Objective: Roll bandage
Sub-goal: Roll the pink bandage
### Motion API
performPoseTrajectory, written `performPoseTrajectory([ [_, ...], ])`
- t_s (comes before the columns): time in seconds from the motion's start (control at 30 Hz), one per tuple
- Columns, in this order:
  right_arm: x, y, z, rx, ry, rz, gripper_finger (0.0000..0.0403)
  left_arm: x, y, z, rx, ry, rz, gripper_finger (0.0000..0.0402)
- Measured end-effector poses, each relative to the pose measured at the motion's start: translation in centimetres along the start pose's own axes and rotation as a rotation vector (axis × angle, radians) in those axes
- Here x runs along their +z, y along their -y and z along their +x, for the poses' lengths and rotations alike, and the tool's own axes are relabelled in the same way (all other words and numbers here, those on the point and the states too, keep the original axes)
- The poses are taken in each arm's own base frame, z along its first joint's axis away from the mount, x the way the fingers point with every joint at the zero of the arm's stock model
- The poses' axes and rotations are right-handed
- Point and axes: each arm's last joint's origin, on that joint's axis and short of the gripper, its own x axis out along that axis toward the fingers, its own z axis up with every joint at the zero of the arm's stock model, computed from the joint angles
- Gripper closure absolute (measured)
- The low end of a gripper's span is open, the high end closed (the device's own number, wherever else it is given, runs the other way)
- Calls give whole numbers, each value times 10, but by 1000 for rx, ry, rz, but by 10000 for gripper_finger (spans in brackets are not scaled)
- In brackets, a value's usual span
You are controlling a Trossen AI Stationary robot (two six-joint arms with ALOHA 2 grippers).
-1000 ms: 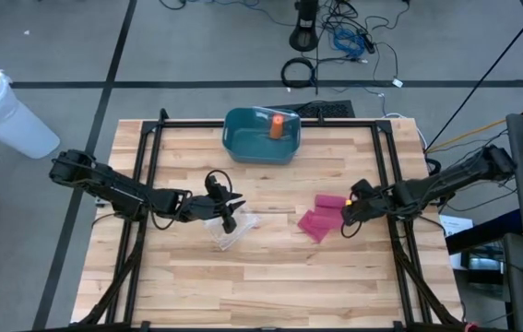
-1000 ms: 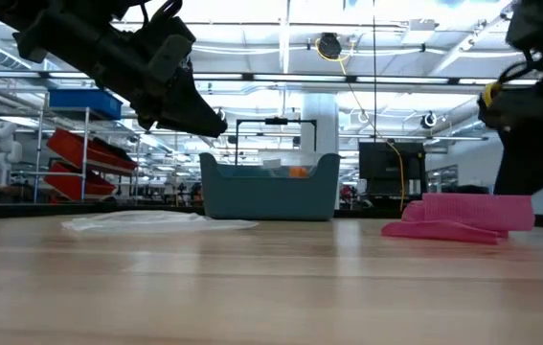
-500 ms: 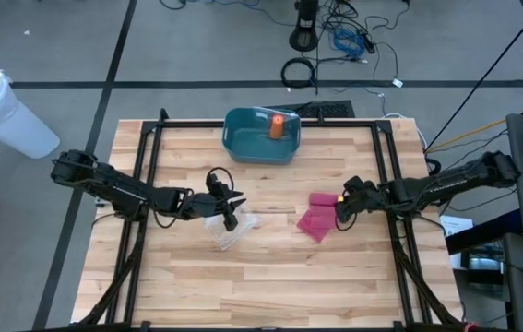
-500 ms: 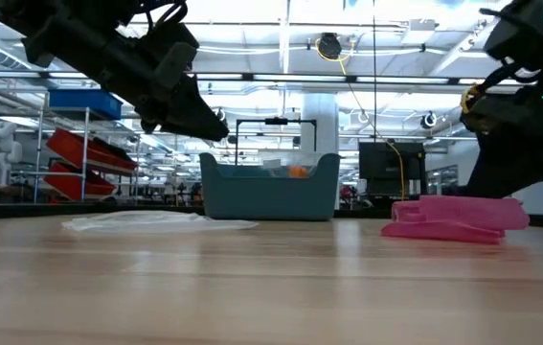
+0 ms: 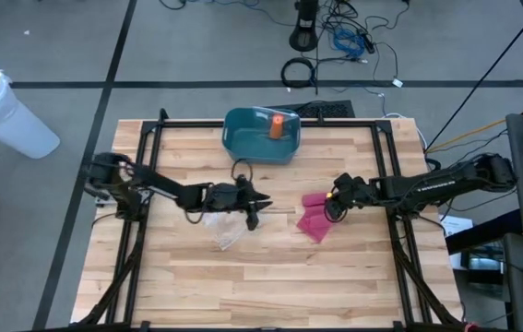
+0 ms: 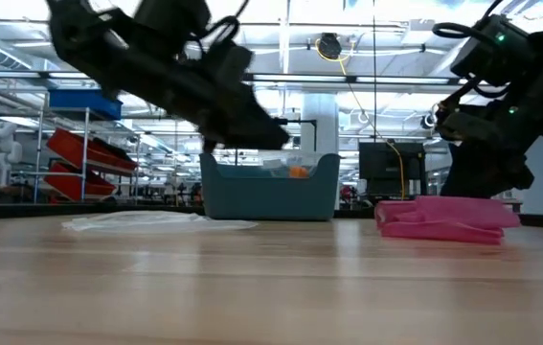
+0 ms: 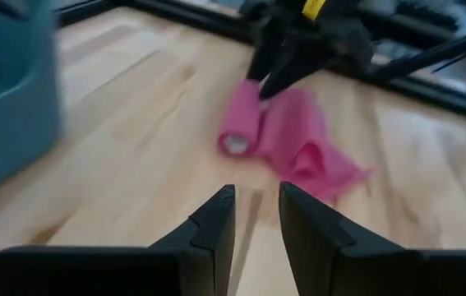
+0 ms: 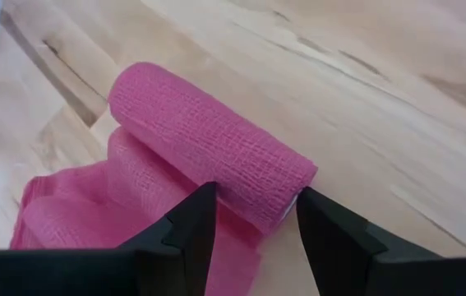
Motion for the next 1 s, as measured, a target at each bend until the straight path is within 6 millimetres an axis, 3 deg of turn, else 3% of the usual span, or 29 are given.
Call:
performPoseTrajectory([
  [0.23, 1, -4, 9, 12, 0, -25, 248, 3, -8, 58, -126, -33, -4, 302],
  [0.4, 2, -6, 12, 24, 13, -32, 248, 0, -7, 88, -221, -65, -32, 302],
  [0.8, 6, -12, 13, 75, 56, -51, 248, -27, -24, 118, -174, -171, -70, 302],
  [1.0, 6, -16, 22, 113, 42, -70, 248, -25, -24, 125, -175, -157, -73, 302],
])
